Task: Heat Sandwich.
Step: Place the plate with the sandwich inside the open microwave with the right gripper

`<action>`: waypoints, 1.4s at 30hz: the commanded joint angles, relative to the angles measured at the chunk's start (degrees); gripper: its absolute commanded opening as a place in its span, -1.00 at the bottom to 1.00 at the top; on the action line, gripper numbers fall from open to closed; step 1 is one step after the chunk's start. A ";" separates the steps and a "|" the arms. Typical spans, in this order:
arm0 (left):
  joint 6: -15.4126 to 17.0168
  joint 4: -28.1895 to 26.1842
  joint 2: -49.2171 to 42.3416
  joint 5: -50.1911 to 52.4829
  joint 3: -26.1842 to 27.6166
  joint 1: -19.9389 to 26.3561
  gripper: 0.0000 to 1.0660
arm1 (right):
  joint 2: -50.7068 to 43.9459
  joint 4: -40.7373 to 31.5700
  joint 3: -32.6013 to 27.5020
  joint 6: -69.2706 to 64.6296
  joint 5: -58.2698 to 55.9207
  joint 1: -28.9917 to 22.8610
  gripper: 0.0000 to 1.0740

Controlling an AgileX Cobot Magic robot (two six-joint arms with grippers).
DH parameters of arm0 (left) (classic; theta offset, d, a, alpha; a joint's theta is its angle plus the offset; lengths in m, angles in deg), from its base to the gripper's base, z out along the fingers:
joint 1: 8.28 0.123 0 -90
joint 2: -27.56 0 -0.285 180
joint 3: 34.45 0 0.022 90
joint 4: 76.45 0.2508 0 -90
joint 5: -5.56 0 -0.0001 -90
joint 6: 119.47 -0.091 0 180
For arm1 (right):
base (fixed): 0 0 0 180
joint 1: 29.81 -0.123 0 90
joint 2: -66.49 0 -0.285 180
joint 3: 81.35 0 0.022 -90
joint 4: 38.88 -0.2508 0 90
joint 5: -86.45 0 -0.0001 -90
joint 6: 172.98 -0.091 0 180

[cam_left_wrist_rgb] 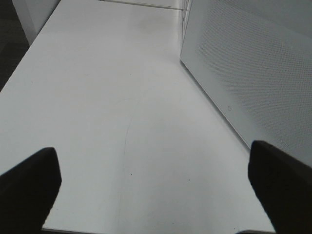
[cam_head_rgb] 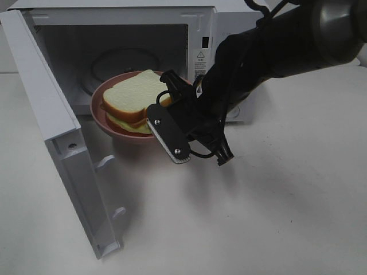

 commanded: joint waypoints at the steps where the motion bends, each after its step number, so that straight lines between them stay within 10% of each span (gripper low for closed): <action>1: 0.17 0.00 -1.26 0.63 0.00 -0.29 0.83 | 0.92 -0.06 2.29 -0.17 0.23 0.06 -0.91; 42: 0.17 0.00 -1.26 0.63 0.00 -0.29 0.83 | 22.63 10.71 38.79 -18.22 -11.63 -0.06 -0.86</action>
